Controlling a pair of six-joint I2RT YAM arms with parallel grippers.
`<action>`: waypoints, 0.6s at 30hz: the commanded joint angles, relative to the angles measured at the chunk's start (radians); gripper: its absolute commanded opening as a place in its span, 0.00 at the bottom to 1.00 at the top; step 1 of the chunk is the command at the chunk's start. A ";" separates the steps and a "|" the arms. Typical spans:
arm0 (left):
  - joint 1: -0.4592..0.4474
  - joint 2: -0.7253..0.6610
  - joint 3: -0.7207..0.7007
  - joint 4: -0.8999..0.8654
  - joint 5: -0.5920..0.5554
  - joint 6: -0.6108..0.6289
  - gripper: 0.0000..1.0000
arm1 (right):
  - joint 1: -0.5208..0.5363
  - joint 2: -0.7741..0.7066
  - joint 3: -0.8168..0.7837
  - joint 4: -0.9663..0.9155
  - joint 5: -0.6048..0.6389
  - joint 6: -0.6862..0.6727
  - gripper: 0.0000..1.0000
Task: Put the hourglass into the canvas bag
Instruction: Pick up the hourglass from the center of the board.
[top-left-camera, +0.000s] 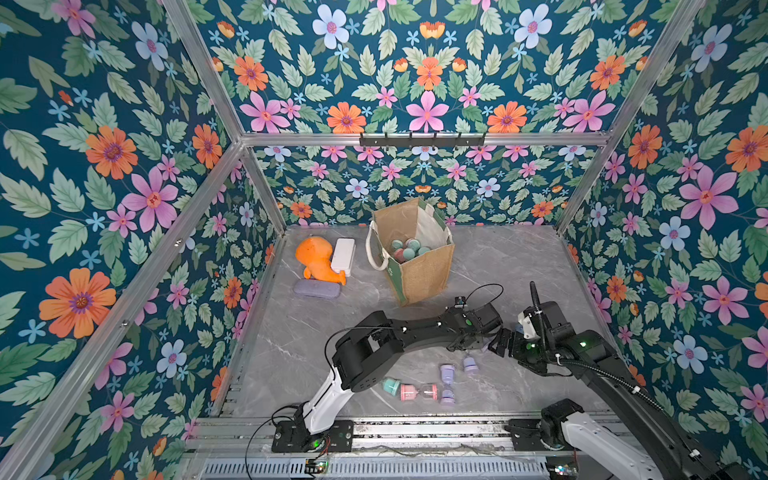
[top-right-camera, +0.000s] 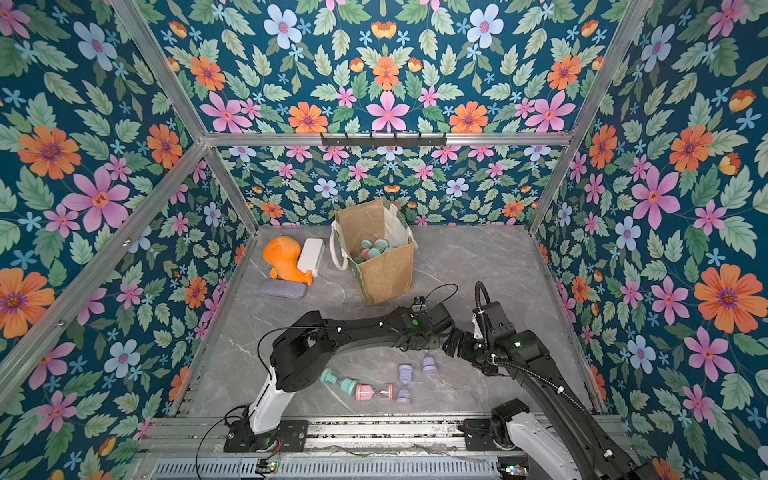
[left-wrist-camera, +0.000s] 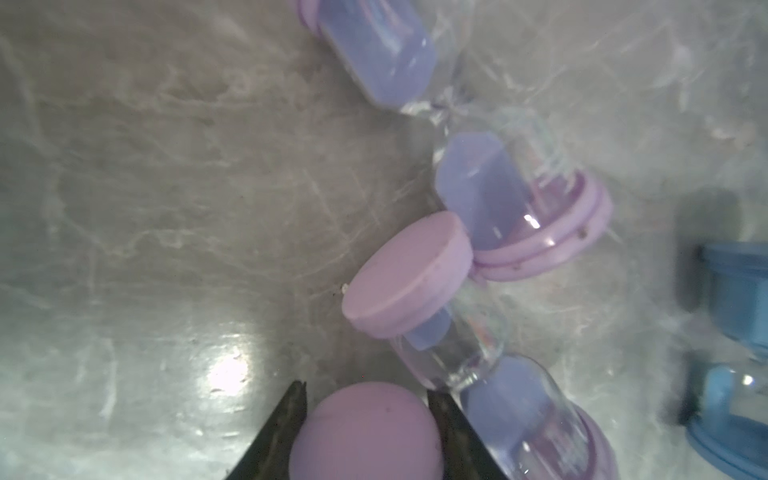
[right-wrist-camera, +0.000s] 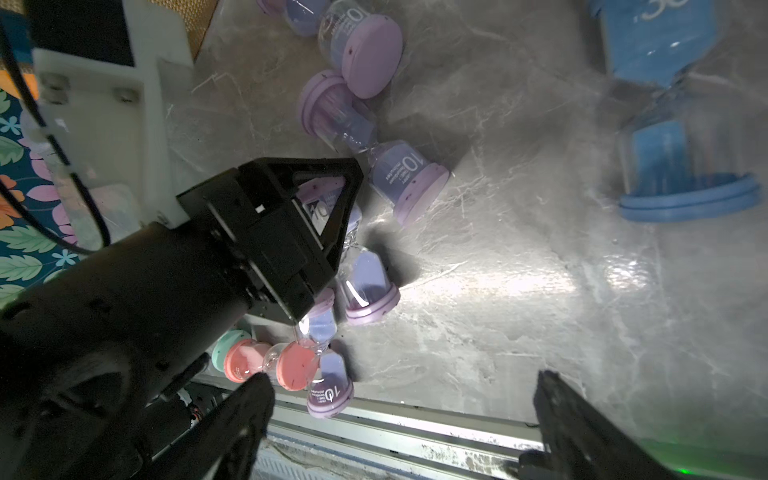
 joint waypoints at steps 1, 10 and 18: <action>0.003 -0.027 -0.011 -0.006 -0.050 -0.019 0.43 | 0.000 -0.002 0.015 -0.005 0.000 0.007 0.99; 0.006 -0.108 -0.069 0.007 -0.125 -0.041 0.40 | 0.001 -0.014 0.045 -0.015 0.006 0.006 0.99; 0.006 -0.152 -0.095 -0.004 -0.181 -0.055 0.39 | 0.001 -0.008 0.076 -0.015 0.005 -0.007 0.99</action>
